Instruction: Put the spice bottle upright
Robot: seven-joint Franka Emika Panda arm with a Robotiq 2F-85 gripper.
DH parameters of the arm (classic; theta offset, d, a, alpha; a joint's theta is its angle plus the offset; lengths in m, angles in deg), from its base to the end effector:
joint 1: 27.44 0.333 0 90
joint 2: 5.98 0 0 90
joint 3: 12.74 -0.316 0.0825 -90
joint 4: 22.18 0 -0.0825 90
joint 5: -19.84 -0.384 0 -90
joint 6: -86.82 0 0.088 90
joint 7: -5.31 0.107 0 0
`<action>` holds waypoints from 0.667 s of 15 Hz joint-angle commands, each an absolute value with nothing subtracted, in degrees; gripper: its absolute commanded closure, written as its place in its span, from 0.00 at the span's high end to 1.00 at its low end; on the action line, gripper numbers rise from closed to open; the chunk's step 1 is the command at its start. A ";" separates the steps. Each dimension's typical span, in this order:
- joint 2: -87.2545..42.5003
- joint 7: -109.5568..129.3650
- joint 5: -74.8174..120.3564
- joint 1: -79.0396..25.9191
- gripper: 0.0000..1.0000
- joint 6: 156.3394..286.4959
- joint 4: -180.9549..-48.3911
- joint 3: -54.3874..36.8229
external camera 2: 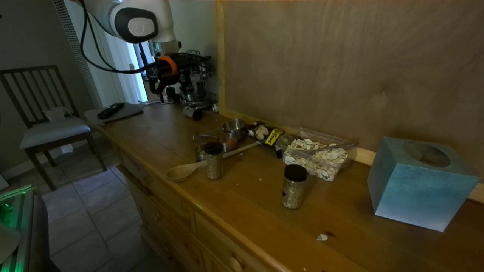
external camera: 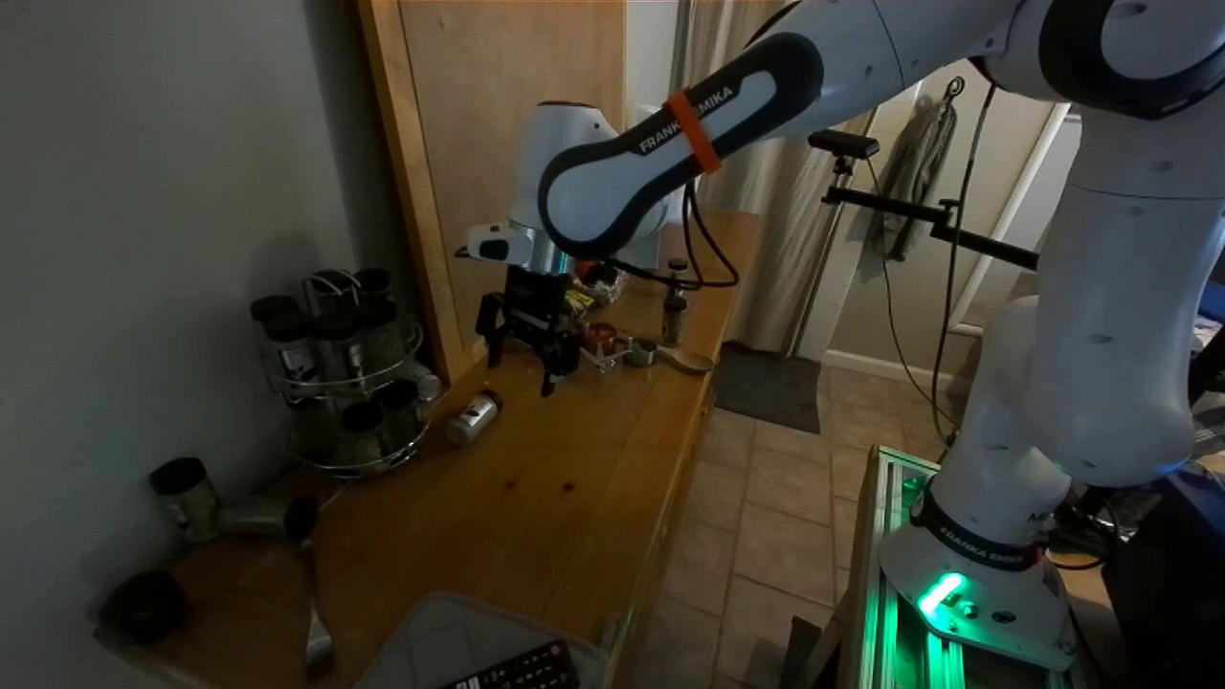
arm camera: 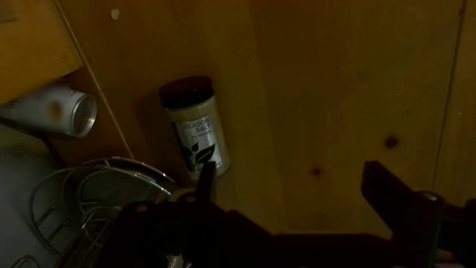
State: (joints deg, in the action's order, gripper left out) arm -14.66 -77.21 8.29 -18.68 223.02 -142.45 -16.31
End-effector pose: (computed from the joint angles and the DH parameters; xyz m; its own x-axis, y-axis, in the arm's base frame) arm 0.5670 0.1254 0.3610 0.0445 0.9830 0.1784 0.9939 -0.0616 0.0913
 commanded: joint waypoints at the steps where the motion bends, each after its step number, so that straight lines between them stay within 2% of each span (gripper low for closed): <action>1: -16.90 -88.60 -0.45 -22.77 1.00 228.59 -141.66 -20.47; 5: -19.05 -101.29 -12.45 -26.87 1.00 231.70 -141.96 -23.08; 10: -22.11 -115.54 -24.16 -30.92 1.00 229.69 -141.02 -23.98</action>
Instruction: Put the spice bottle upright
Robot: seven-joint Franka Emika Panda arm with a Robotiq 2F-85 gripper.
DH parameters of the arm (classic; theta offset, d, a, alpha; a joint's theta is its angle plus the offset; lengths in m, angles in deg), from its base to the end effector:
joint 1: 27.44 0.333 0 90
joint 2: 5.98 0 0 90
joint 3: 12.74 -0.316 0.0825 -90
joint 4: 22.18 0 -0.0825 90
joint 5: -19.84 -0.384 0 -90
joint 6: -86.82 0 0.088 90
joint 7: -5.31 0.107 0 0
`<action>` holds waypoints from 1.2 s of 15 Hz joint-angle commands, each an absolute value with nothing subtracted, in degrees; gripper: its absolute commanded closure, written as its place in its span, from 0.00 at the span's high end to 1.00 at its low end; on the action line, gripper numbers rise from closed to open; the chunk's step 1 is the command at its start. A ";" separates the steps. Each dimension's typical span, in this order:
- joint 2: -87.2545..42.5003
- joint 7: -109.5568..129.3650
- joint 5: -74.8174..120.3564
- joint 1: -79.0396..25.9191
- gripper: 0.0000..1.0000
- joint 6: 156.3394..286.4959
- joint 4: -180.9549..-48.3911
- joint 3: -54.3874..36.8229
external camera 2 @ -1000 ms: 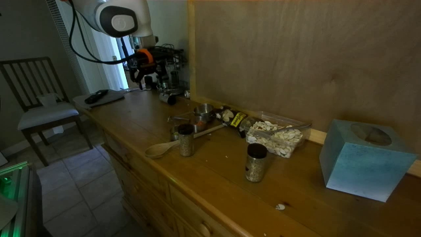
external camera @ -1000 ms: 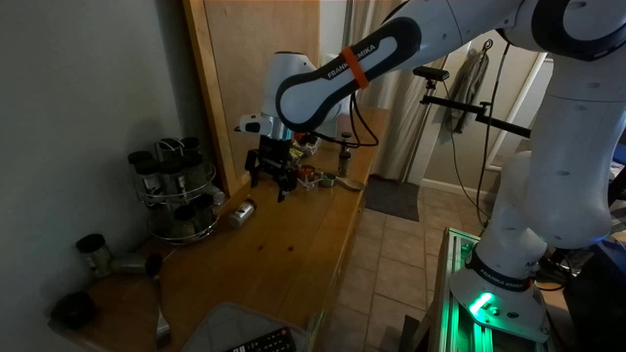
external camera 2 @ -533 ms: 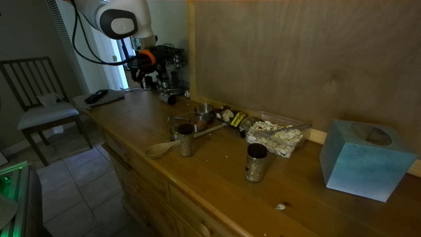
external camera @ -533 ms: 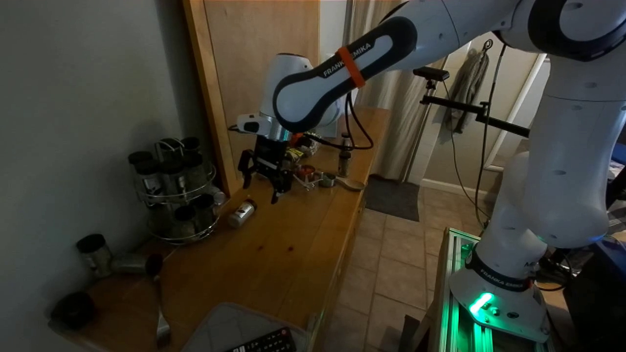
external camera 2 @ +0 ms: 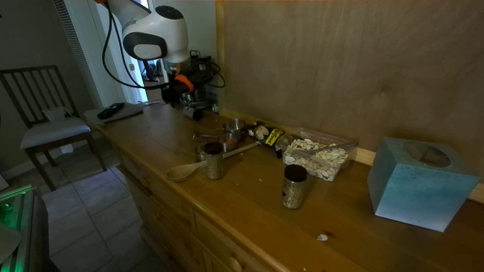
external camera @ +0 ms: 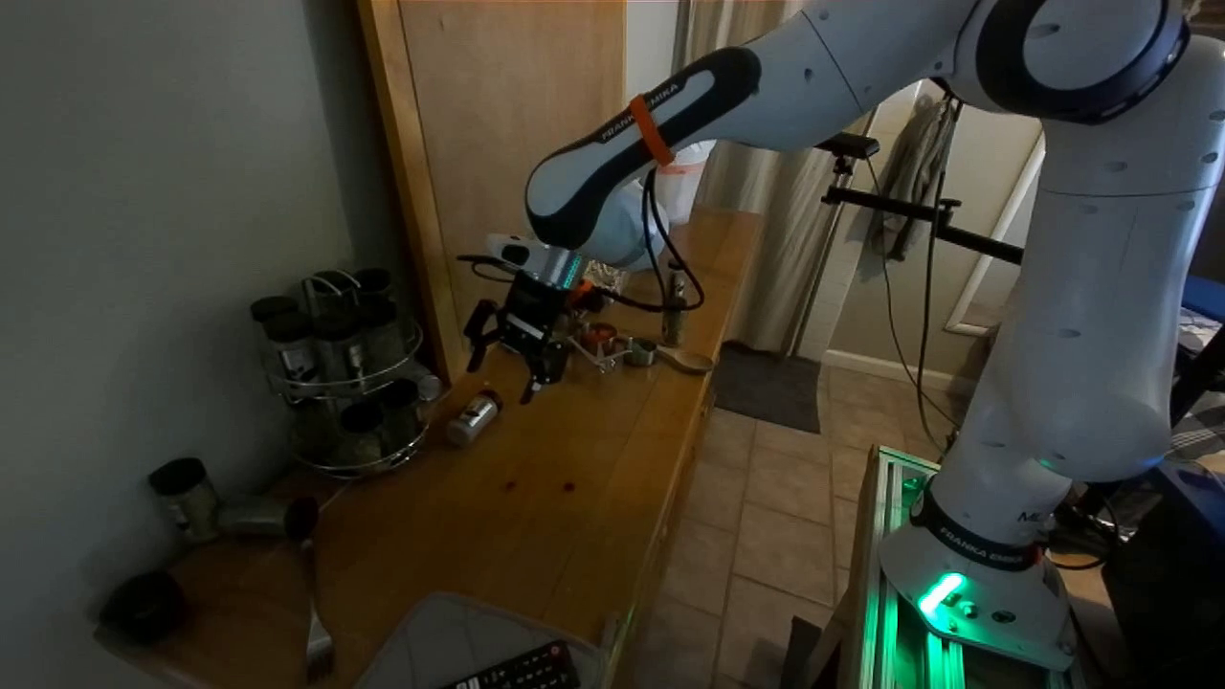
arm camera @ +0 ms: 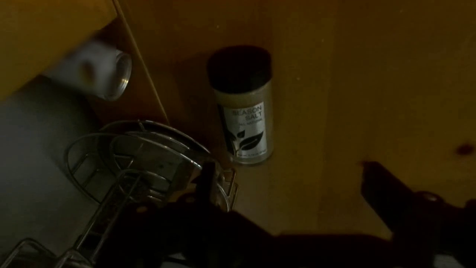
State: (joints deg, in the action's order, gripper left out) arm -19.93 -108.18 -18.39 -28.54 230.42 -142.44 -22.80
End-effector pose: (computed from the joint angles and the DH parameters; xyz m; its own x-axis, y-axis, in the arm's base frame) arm 0.5861 0.0853 0.3208 -0.0874 0.8988 0.4296 0.9776 -0.0054 0.2102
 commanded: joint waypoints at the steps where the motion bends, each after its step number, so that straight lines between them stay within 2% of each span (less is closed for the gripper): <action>1: -22.67 -117.68 -26.00 -31.36 1.00 229.23 -140.84 -23.89; 9: -26.92 -127.76 -36.22 -32.73 1.00 225.50 -138.93 -22.57; 18: -30.59 -123.87 -35.46 -31.68 1.00 221.39 -135.04 -20.39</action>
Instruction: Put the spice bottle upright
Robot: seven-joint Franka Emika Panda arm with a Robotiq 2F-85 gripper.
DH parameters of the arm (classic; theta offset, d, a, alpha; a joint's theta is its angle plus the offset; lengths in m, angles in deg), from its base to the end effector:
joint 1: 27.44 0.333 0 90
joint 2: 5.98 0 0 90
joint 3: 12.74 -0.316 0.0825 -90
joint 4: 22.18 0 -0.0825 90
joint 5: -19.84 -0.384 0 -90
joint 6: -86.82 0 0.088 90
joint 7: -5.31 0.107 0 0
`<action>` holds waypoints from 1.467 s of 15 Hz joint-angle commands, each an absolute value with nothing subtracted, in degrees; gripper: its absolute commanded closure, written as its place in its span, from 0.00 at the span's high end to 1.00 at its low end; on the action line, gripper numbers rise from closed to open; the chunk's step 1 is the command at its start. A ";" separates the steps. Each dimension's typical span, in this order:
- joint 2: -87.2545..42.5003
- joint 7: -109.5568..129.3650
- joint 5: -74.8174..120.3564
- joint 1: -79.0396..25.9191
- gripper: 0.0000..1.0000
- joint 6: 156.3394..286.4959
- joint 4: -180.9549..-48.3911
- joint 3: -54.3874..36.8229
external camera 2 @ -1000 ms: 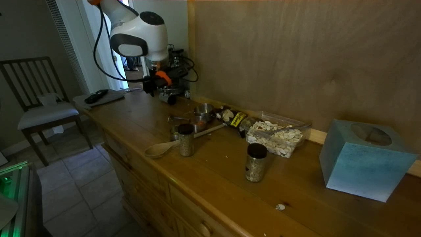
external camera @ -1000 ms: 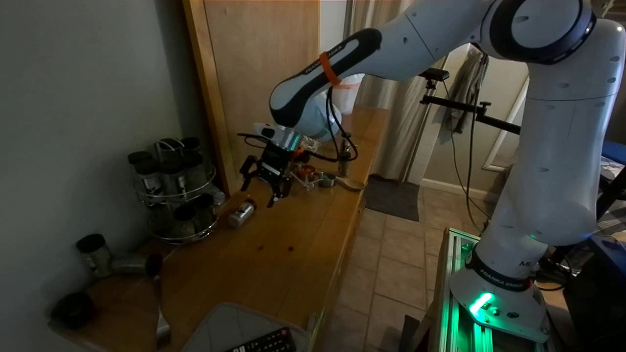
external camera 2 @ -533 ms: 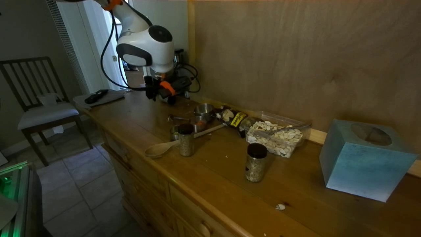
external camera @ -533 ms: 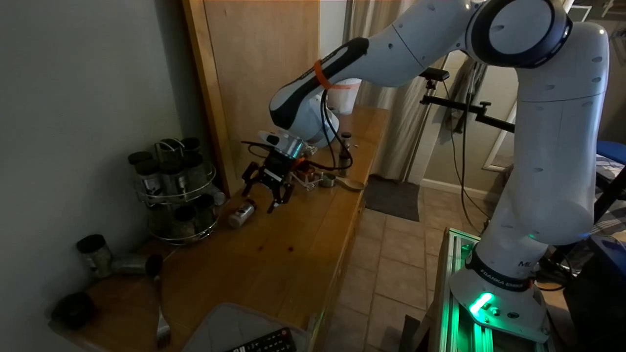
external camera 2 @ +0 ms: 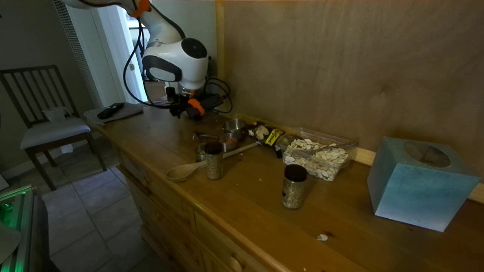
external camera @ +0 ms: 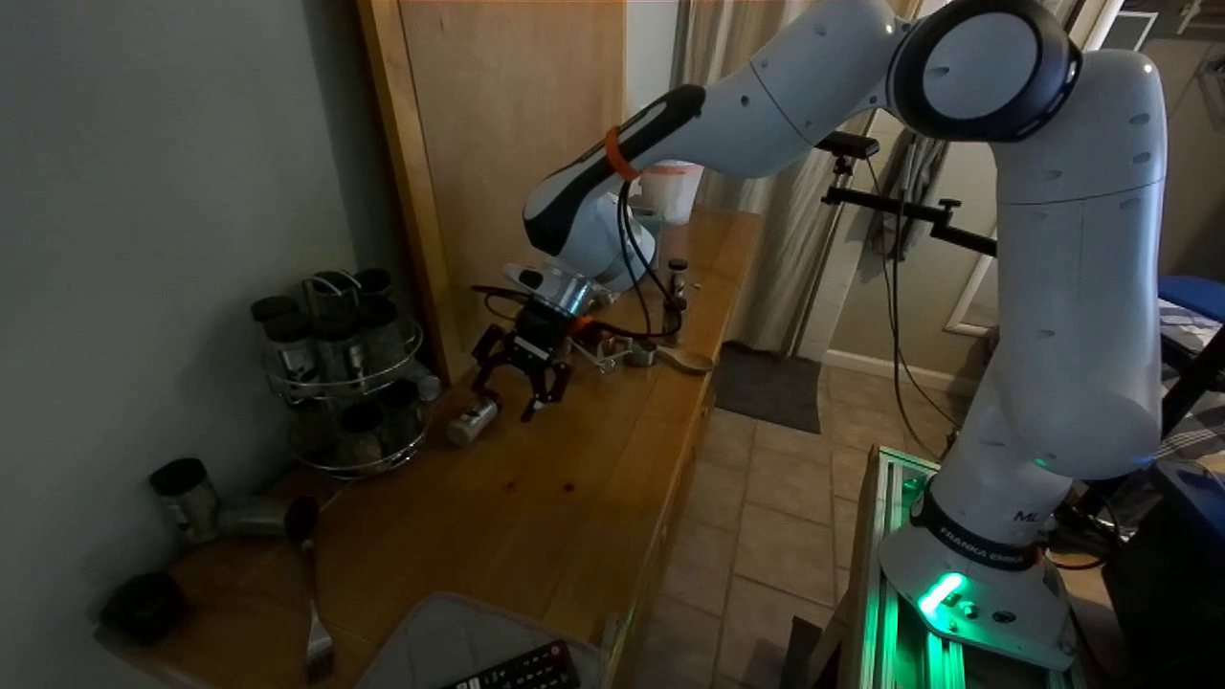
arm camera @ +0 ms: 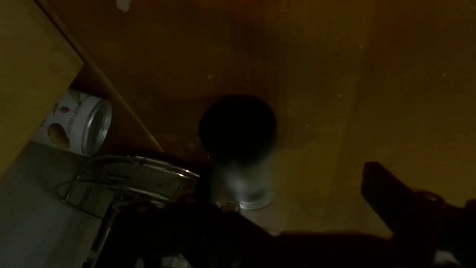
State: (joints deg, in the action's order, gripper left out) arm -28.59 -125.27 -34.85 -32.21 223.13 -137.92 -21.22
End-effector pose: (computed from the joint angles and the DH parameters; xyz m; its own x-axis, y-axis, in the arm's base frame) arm 0.6006 0.0449 0.2566 -0.0830 0.7861 0.6125 0.9848 -0.0294 0.1712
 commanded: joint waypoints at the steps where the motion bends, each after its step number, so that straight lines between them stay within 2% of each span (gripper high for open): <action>1: -30.91 -123.05 -35.08 -31.54 1.00 221.35 -134.58 -20.24; 13: -34.67 -115.26 -31.03 -30.39 1.00 220.76 -130.95 -19.63; 15: -34.89 -115.23 -30.69 -30.39 0.73 220.58 -130.73 -19.80; 22: -32.35 -114.03 -28.72 -29.65 0.24 220.25 -131.92 -19.70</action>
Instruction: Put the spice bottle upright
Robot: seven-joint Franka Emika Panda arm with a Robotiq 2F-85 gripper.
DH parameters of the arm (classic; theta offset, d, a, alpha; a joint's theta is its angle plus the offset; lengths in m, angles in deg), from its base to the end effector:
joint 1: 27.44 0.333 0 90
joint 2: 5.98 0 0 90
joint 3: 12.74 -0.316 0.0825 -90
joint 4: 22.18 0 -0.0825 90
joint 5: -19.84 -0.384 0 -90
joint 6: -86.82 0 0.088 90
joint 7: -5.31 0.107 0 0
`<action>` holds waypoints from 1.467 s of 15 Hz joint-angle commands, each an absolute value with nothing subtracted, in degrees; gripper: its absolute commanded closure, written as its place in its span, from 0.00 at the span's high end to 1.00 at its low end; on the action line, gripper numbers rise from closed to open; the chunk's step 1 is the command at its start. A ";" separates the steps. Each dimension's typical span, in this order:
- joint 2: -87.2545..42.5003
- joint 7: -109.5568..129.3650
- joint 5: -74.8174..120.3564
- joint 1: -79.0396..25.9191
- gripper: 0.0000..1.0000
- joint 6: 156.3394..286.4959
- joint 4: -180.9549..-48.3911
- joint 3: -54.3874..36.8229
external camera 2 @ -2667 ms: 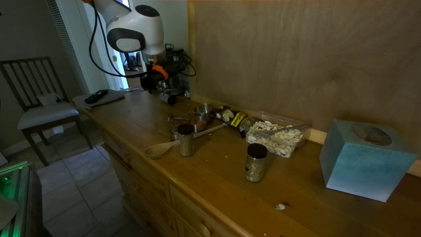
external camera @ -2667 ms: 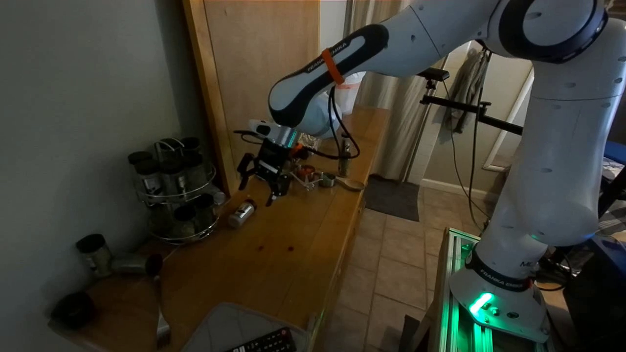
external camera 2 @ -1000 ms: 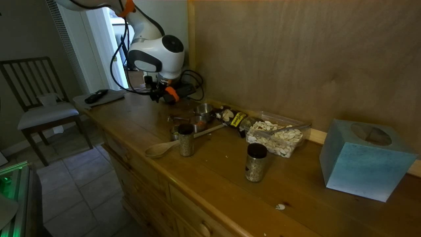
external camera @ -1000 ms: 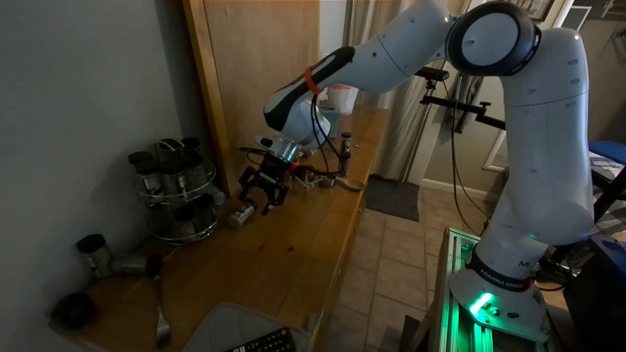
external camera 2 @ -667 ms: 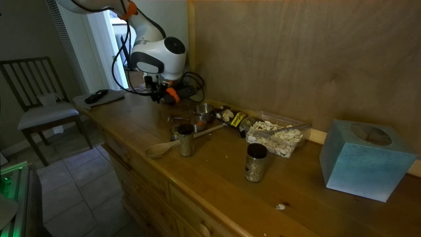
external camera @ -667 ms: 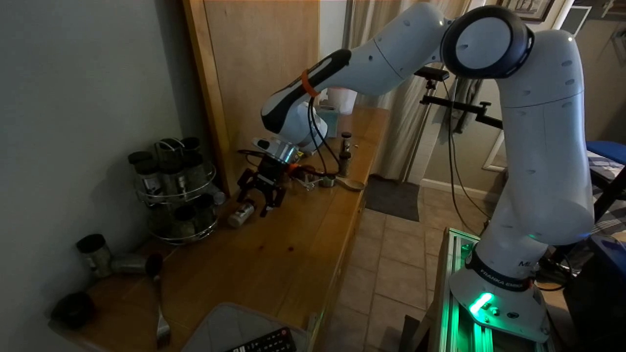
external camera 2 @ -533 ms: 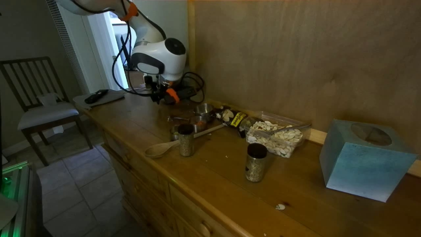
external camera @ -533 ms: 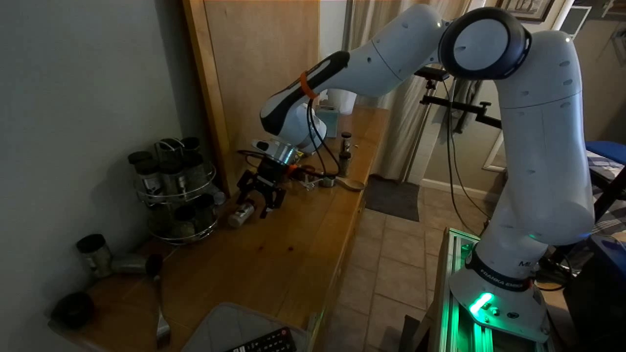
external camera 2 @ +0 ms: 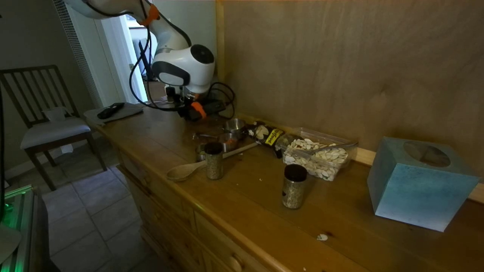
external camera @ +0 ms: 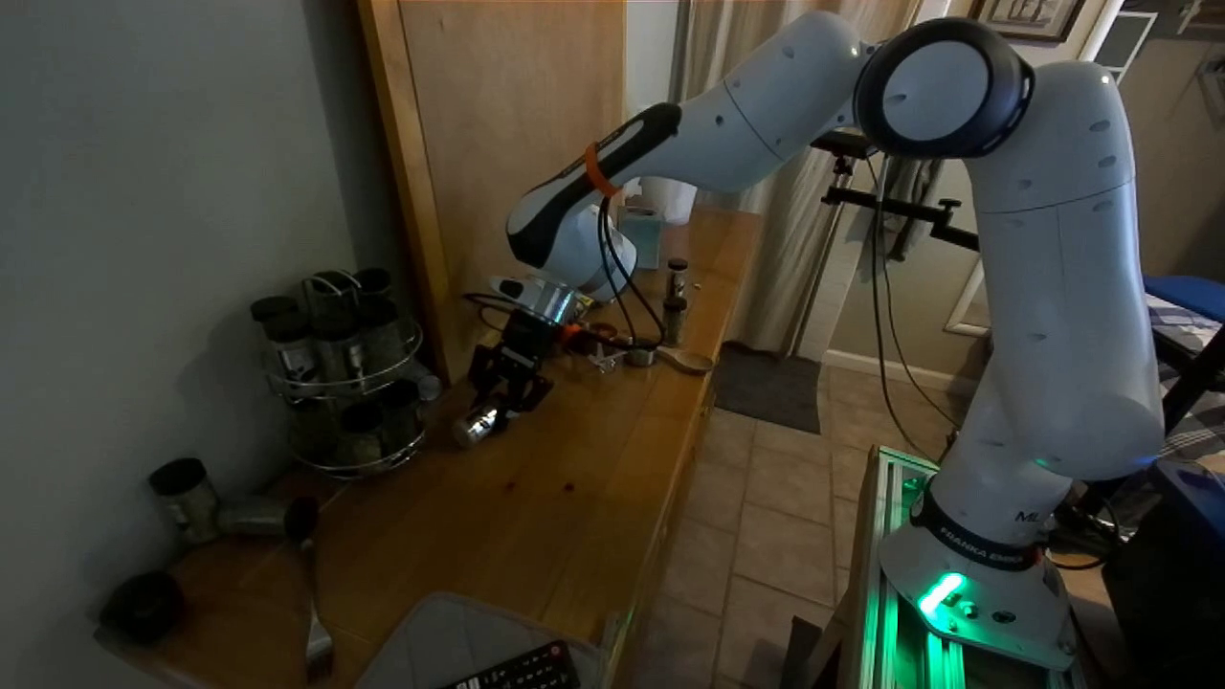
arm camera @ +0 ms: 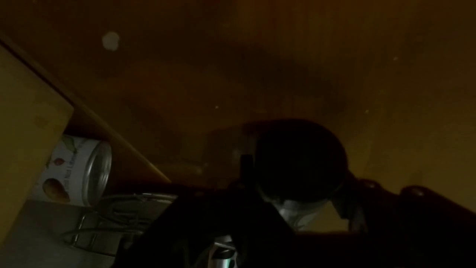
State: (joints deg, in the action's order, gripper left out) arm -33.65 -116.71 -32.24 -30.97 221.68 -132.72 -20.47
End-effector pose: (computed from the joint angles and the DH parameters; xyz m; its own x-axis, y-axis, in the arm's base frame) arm 0.6211 0.0529 0.2380 0.0294 0.7817 0.6229 0.9932 -0.0932 0.0700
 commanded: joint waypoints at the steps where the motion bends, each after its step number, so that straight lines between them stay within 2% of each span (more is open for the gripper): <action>1: -31.72 -113.34 -27.50 -29.37 0.24 220.41 -132.13 -19.66; 6: -24.58 -100.74 -8.39 -25.21 0.24 219.90 -134.41 -17.99; 15: -13.72 -79.10 27.61 -20.57 0.24 204.96 -134.20 -18.93; 19: -12.62 -72.54 40.39 -18.70 0.24 199.41 -134.12 -19.83; 22: -14.80 -66.77 47.82 -17.40 0.24 200.37 -135.05 -20.52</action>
State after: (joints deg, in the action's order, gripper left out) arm -13.95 -72.92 40.61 -18.72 200.37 -133.44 -19.96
